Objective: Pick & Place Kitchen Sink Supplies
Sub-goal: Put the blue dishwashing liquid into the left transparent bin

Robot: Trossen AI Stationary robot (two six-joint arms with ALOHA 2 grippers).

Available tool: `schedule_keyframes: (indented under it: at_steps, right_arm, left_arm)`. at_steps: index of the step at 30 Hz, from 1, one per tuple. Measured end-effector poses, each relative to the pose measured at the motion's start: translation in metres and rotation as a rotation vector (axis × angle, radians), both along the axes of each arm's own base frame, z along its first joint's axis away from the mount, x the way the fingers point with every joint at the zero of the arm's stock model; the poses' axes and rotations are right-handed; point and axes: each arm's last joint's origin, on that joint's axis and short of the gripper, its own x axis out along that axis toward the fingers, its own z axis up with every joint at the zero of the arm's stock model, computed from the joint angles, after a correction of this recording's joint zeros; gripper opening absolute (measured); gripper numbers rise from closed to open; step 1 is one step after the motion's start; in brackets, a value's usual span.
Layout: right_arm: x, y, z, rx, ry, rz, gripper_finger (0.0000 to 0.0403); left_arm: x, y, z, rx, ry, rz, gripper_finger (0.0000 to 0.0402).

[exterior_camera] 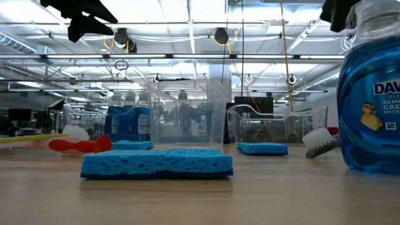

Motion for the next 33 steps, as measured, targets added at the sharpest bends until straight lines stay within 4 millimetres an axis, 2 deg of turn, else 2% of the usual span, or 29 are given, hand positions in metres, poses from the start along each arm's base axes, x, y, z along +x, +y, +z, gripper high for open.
schedule_keyframes:
  at_steps: [20, 27, 33]
  right_arm:
    - [0.021, 0.018, -0.037, -0.057, 0.138, 0.053, 0.0329]
    - [0.022, 0.018, -0.039, -0.076, 0.136, 0.039, 0.0327]
    - [0.024, 0.018, -0.038, -0.069, 0.117, 0.037, 0.0301]
  left_arm:
    - [0.0, 0.0, 0.0, 0.004, 0.006, -0.002, 0.0175]
    - [0.0, 0.0, 0.0, 0.004, 0.006, -0.002, 0.0175]
    - [-0.001, 0.0, -0.002, 0.002, 0.024, -0.003, 0.0175]
